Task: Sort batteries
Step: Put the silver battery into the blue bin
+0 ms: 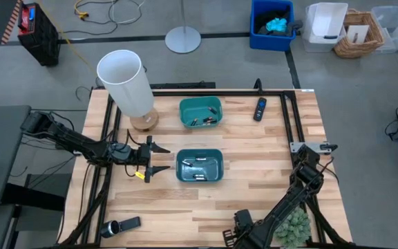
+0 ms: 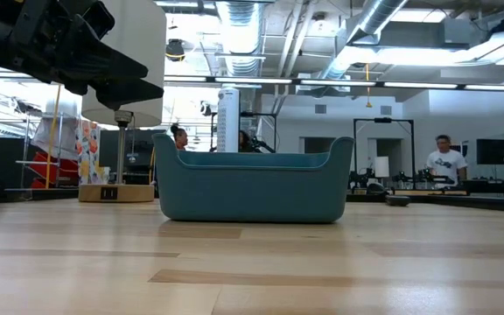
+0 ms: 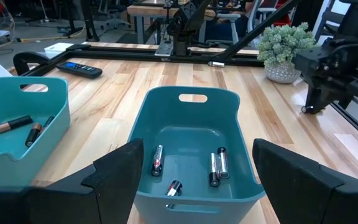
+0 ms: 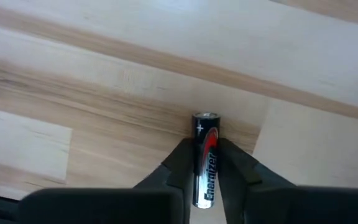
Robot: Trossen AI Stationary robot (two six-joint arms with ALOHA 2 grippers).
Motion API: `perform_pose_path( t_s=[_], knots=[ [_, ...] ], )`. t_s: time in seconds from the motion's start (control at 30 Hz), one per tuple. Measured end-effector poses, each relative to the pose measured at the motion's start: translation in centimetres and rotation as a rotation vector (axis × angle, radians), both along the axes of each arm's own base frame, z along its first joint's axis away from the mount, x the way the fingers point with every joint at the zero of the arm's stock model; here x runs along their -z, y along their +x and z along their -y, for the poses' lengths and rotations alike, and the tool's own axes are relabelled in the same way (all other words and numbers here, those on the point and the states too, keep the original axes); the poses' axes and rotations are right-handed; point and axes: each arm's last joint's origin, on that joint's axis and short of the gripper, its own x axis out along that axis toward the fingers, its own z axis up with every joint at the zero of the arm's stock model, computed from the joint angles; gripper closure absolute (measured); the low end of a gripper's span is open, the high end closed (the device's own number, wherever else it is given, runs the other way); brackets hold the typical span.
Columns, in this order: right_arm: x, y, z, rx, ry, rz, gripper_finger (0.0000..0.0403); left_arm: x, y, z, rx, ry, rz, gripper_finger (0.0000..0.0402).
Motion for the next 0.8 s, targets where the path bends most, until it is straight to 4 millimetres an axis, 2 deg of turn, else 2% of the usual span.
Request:
perform_pose_path(
  t_s=[0.2, 0.8],
  knots=[
    [0.0, 0.2, 0.2, -0.001, -0.003, -0.005, 0.0344, 0.0, 0.0, 0.0, 0.0, 0.0, 0.0, 0.0107],
    [0.0, 2.1, 2.9, -0.063, -0.047, -0.053, 0.0347, 0.0, 0.0, 0.0, 0.0, 0.001, -0.003, 0.0107]
  ],
)
